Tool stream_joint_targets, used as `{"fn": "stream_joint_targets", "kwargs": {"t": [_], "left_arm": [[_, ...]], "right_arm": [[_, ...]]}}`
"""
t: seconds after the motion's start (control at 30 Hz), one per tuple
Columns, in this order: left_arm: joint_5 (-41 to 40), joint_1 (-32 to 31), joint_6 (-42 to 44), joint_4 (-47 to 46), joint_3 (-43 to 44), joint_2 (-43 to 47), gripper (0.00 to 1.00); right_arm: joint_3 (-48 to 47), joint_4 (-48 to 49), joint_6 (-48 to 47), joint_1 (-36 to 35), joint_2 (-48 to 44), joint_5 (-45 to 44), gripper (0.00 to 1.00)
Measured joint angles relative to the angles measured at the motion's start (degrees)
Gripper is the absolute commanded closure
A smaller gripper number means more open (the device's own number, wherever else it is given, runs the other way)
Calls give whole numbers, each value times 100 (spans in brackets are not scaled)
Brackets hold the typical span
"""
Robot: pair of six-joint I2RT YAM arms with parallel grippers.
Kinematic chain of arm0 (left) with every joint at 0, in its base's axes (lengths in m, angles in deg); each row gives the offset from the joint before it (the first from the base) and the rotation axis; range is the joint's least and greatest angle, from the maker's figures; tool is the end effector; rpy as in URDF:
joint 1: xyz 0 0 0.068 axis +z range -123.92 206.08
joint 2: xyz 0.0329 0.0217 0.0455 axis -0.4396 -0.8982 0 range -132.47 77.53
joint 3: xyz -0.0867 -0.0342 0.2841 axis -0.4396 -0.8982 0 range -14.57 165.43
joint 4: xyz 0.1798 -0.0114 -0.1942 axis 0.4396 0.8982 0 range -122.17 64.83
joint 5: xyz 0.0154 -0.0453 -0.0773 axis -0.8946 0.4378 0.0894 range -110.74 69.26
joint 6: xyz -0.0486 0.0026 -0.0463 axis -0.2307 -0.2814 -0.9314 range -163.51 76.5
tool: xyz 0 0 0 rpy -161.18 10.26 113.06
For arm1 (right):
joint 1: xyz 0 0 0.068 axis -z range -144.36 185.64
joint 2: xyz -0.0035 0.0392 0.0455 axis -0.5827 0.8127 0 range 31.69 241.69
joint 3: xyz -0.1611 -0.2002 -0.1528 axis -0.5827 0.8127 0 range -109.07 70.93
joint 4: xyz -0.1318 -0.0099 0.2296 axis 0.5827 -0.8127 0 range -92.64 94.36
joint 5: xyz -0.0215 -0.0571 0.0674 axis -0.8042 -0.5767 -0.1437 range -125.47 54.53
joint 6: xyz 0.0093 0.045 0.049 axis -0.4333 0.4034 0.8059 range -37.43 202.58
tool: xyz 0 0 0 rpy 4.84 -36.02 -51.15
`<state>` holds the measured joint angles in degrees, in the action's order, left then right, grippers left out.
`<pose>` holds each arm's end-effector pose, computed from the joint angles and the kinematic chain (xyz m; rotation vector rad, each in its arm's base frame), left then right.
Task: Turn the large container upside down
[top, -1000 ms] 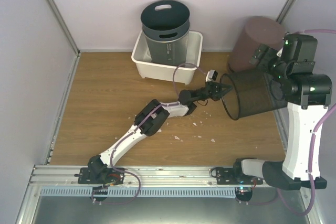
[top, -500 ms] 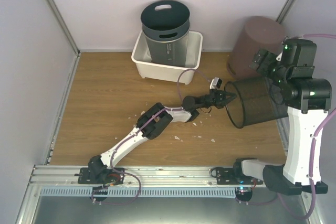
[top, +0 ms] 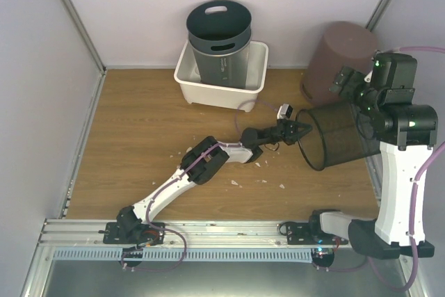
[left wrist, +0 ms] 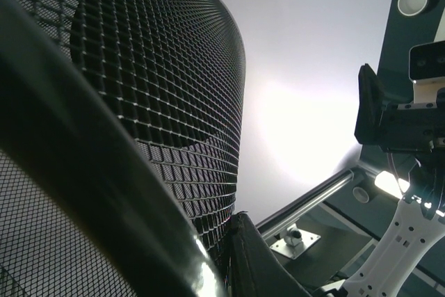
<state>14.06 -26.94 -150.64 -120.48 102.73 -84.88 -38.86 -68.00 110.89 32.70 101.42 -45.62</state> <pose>0.3373 -0.4988 0.1484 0.2216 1.4217 -2.7162 0.1784 -0.0003 0.5247 0.5682 2.0503 0.1338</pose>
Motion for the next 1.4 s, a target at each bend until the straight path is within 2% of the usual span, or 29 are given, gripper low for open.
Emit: {"fn": "stream_joint_targets", "kwargs": {"t": [0.4,0.6,0.97,1.1,1.4], "left_arm": [[15,7,94,-9,-387,188,97],[85,31,149,-11,-723,393,88],[267,131,111,-13,-925,459,88],[306,140,109,-15,-990,485,79],[699,166,68,-7,-1373,485,67]], "right_arm": [[260,0,2,0,-59,83,1],[380,2,4,0,-181,133,0],[557,44,46,0,-229,214,0],[566,42,72,0,-229,256,0],[673,70,101,0,-232,302,0]]}}
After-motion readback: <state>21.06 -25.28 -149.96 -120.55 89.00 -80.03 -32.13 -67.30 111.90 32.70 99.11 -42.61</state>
